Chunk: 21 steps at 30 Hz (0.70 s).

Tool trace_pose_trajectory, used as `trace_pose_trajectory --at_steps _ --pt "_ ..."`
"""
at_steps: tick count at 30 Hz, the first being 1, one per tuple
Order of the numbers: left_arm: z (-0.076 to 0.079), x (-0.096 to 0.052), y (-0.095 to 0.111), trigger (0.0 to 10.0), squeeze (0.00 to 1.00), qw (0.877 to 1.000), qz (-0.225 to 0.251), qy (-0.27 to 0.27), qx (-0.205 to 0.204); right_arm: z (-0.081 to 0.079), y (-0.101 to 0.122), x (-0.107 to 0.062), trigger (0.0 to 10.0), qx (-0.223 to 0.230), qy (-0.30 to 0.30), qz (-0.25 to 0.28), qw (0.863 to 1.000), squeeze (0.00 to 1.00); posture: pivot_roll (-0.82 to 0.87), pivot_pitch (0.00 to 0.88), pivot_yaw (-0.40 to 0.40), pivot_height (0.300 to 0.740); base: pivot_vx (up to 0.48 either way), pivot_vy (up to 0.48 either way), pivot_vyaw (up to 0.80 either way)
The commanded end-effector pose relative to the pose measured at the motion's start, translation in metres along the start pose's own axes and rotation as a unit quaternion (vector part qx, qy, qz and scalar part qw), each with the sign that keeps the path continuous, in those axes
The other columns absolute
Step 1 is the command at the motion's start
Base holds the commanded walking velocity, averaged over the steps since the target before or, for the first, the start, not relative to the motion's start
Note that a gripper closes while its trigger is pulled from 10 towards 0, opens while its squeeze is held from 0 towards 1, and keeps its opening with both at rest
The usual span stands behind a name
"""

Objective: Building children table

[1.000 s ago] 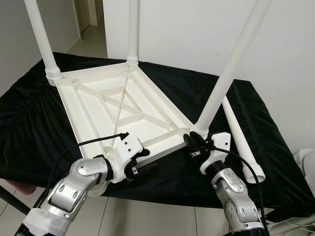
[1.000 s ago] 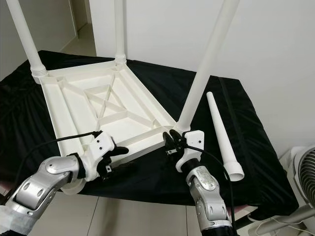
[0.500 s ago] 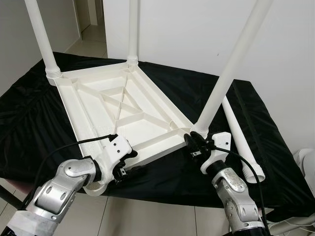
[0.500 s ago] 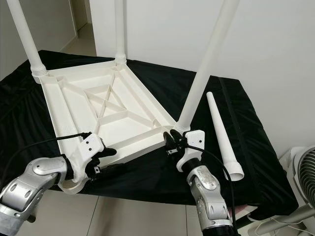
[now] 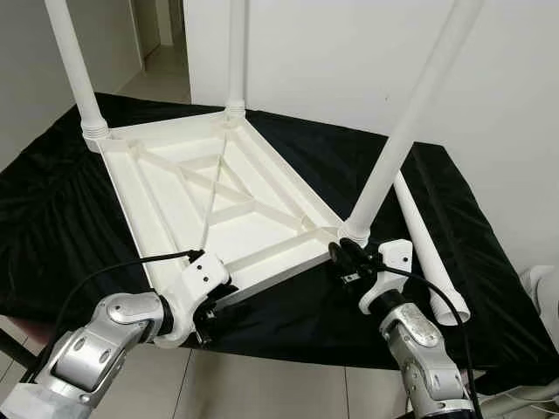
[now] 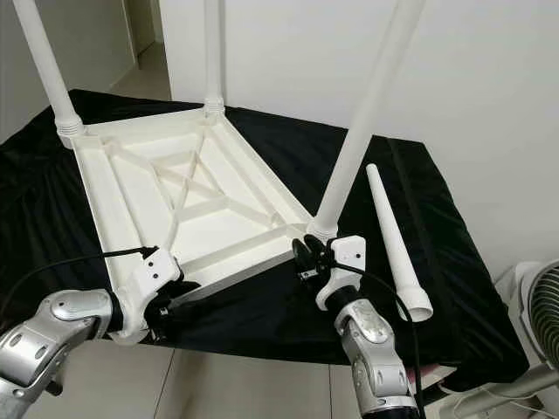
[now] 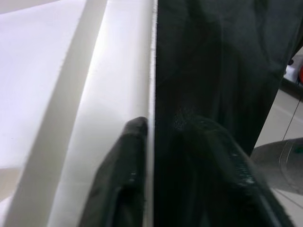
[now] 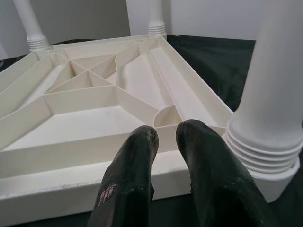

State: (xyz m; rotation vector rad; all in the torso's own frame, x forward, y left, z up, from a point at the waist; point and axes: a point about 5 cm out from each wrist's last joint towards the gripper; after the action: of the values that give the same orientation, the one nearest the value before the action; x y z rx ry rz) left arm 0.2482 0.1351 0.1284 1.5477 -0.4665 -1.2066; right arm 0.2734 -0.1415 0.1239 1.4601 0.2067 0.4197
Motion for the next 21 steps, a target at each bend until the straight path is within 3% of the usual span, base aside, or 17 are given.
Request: trace_pose_trajectory --at_steps 1,5,10,21 --pt "0.015 0.009 -0.003 0.0 0.00 0.999 -0.010 -0.052 -0.006 0.002 0.001 -0.001 10.0 -0.003 -0.002 -0.001 1.000 0.00 -0.04 0.000 -0.101 0.740 0.000 0.000 0.00" --pt "0.017 0.012 -0.001 0.0 0.00 0.999 -0.003 -0.049 -0.007 0.002 0.001 0.000 10.0 -0.003 -0.001 -0.001 1.000 0.00 -0.04 0.000 -0.101 0.740 0.000 0.000 0.00" --pt "0.020 0.040 0.026 0.0 0.00 0.996 0.081 0.002 -0.035 -0.001 0.003 0.000 10.0 0.000 0.001 0.001 1.000 0.00 -0.05 0.005 -0.100 0.740 0.000 0.000 0.00" --pt "0.007 0.062 0.043 0.0 0.00 0.987 0.117 0.099 -0.054 -0.001 0.004 -0.002 10.0 0.002 -0.007 0.002 1.000 0.00 -0.06 0.022 -0.092 0.740 0.000 0.000 0.00"
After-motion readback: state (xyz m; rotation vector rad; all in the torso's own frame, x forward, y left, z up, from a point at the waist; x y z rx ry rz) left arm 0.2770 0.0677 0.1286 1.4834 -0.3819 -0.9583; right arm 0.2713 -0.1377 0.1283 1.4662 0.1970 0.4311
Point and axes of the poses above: a point about 5 cm out from each wrist's last joint towards the gripper, its own x axis pointing out of the wrist towards the gripper, its own y axis along the axis of the wrist's last joint, z = x × y, and after that the axes turned 10 degrees about -x, right-handed
